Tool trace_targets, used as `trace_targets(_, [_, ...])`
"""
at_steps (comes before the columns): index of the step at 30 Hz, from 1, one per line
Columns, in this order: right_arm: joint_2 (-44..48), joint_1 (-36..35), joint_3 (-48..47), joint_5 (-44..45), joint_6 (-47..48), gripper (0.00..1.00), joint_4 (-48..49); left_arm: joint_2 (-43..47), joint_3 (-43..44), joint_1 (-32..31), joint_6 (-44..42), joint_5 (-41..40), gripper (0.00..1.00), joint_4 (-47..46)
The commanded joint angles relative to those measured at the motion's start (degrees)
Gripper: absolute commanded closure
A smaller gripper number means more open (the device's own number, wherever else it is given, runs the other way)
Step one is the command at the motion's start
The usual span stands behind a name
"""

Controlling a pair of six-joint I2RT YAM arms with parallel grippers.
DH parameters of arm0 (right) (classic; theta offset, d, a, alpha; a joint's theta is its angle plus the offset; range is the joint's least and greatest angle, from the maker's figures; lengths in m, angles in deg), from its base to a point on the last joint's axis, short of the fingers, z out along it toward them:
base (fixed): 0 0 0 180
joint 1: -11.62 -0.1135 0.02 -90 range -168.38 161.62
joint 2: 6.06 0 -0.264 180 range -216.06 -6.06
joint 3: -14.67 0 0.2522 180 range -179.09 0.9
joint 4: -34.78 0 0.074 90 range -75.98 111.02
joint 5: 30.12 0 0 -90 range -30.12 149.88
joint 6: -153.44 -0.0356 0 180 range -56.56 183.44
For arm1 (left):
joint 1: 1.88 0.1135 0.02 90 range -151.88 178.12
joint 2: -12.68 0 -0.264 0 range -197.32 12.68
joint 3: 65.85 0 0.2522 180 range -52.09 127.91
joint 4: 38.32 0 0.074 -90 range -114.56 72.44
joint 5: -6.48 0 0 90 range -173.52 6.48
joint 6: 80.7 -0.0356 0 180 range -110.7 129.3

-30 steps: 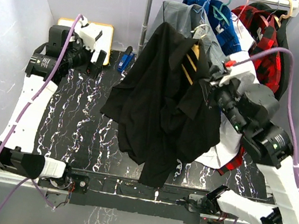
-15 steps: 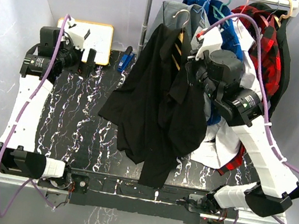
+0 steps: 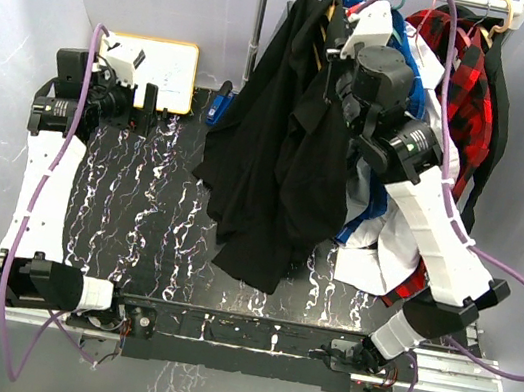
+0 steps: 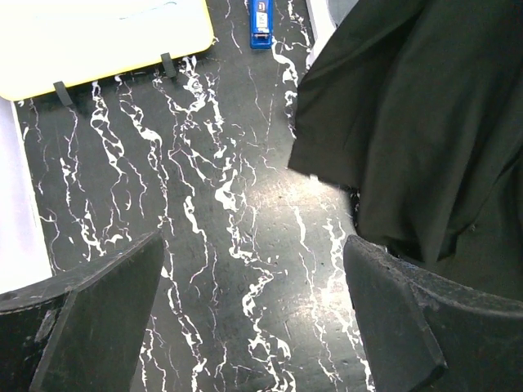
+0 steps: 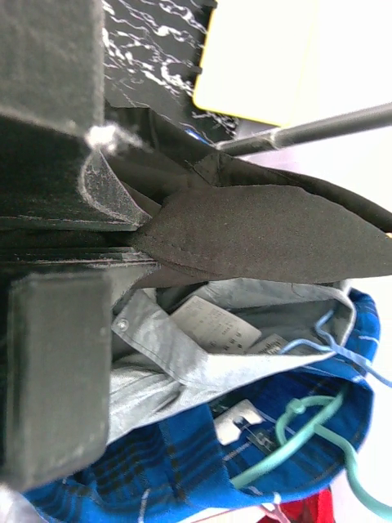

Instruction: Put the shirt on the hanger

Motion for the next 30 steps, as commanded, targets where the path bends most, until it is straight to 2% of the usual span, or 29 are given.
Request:
trace_targets(1, [-3.74,0.29,-7.9,7.1,1.13,1.0,8.36,1.99,-0.65,0.38,0.95,2.98,0.12,-0.87])
trace_targets(5, [-7.77,0.23,-10.75,11.06,1.26,1.0,9.75,1.88,-1.0,0.39,1.0,3.84,0.11,-1.16])
trace_targets(16, [-12.0,-0.04,-8.96,19.09,0.61,1.0,17.38,1.62,-2.59,0.6,1.25,6.21,0.11,-2.05])
trace_targets(21, [-13.93,-0.5,-9.5,16.12,0.16,1.0,17.7,1.58,-2.15,0.68,1.75,8.42,0.09,-1.74])
trace_targets(24, [-11.08,-0.53,-5.2,10.21,-1.26,1.0,17.09,0.62,0.99,0.71,1.15,16.26,0.07,0.29])
trace_targets(26, [-5.44,-0.51,0.78,4.34,-2.35,1.0,16.98,-1.02,6.06,0.74,-2.46,30.16,0.08,3.55])
trace_targets(28, [0.3,-0.52,8.27,-2.47,-3.18,1.0,16.66,-4.28,15.46,0.7,-10.8,42.16,0.08,10.29])
trace_targets(30, [6.54,-0.55,16.25,-8.18,-3.71,1.0,16.1,-6.86,22.92,0.72,-20.38,49.28,0.07,16.63])
